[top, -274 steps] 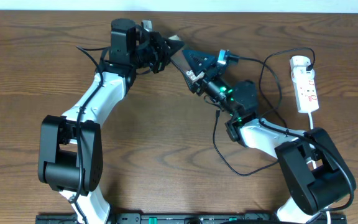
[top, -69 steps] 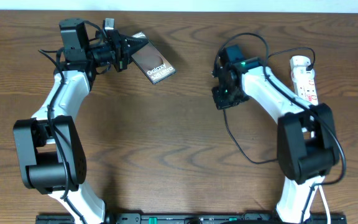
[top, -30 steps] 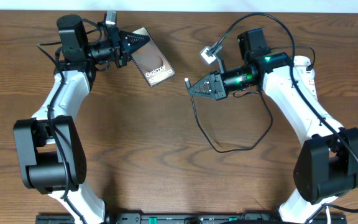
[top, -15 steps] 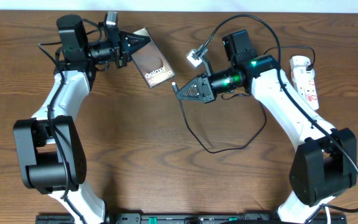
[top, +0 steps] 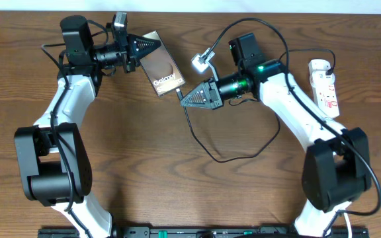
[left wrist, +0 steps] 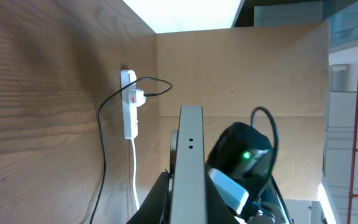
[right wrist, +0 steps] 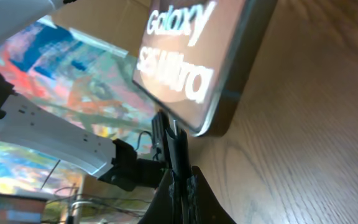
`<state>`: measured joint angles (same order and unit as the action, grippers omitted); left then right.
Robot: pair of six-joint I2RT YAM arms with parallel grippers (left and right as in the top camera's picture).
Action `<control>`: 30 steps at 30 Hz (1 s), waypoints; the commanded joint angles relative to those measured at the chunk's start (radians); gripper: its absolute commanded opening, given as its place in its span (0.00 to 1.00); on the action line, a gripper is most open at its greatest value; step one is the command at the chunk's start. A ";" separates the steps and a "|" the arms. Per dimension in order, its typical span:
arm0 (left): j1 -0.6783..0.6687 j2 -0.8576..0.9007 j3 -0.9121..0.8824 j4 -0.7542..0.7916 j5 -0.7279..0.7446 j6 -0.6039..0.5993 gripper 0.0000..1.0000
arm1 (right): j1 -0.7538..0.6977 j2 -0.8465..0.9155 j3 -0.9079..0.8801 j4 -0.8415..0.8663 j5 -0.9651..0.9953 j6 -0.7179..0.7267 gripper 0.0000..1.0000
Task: Plug charger to phone and switch on socket
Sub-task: 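Lift the USB-C plug with the right gripper toward the phone's bottom port, then push the USB-C plug into the phone's bottom port with the right gripper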
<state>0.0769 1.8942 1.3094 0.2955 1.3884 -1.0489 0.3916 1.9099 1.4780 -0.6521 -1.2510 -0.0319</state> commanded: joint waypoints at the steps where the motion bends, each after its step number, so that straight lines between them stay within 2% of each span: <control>1: 0.000 -0.005 0.010 0.007 0.040 0.021 0.07 | 0.009 0.026 0.006 0.016 -0.101 0.011 0.01; 10: 0.000 -0.005 0.010 0.007 0.035 0.069 0.07 | 0.011 0.037 0.006 0.035 -0.125 0.017 0.01; 30: 0.001 -0.005 0.010 0.006 -0.005 0.038 0.07 | 0.032 0.040 0.005 0.035 -0.109 0.088 0.01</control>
<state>0.0769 1.8942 1.3094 0.2951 1.3697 -0.9974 0.4149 1.9366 1.4780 -0.6159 -1.3384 0.0273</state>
